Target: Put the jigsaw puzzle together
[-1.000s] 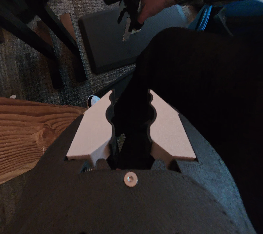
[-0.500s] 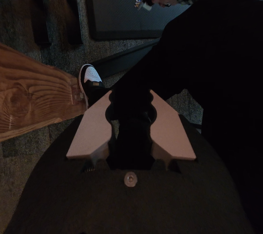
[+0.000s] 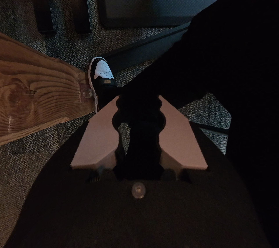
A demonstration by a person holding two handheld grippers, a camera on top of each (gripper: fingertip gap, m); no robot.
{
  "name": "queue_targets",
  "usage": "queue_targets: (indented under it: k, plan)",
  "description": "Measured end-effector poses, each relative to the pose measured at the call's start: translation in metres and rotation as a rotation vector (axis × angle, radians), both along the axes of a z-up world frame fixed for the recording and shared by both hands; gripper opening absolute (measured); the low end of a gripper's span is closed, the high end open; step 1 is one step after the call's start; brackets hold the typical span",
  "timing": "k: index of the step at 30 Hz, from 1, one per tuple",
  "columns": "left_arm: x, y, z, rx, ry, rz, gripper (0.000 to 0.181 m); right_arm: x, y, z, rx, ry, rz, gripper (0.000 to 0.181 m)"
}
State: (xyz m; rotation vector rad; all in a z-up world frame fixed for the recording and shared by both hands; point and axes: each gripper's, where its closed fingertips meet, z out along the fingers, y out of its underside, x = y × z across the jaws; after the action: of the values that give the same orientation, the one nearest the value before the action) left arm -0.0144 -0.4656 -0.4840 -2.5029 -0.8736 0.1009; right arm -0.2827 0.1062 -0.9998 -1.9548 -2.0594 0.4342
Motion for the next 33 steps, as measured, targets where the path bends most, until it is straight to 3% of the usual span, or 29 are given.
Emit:
queue_targets:
  k: [6,8,14,20,25,28,33]
  plan:
    - [0.000,0.000,-0.004,-0.039,0.022,-0.029,0.043,0.006,-0.001,0.001,-0.006,-0.025,0.026,0.036]
    - [0.000,0.000,-0.004,-0.035,0.024,-0.026,0.043,0.014,-0.006,0.002,-0.038,-0.026,0.015,0.026]
    - [-0.005,0.003,0.001,-0.011,0.036,-0.028,0.044,0.046,-0.025,0.008,-0.109,-0.025,0.045,0.026]
    - [-0.003,0.004,0.003,-0.006,0.044,-0.041,0.045,0.064,-0.066,0.044,-0.240,0.046,0.107,0.026]
    - [-0.011,0.017,0.022,0.035,0.094,-0.063,0.046,0.083,-0.149,0.132,-0.481,0.138,0.207,0.025]
    - [-0.019,0.031,0.041,0.104,0.141,-0.070,0.046,0.104,-0.205,0.212,-0.668,0.177,0.259,0.025]
    - [-0.025,0.061,0.078,0.205,0.215,-0.104,0.047,0.149,-0.262,0.365,-0.926,0.256,0.302,0.024]
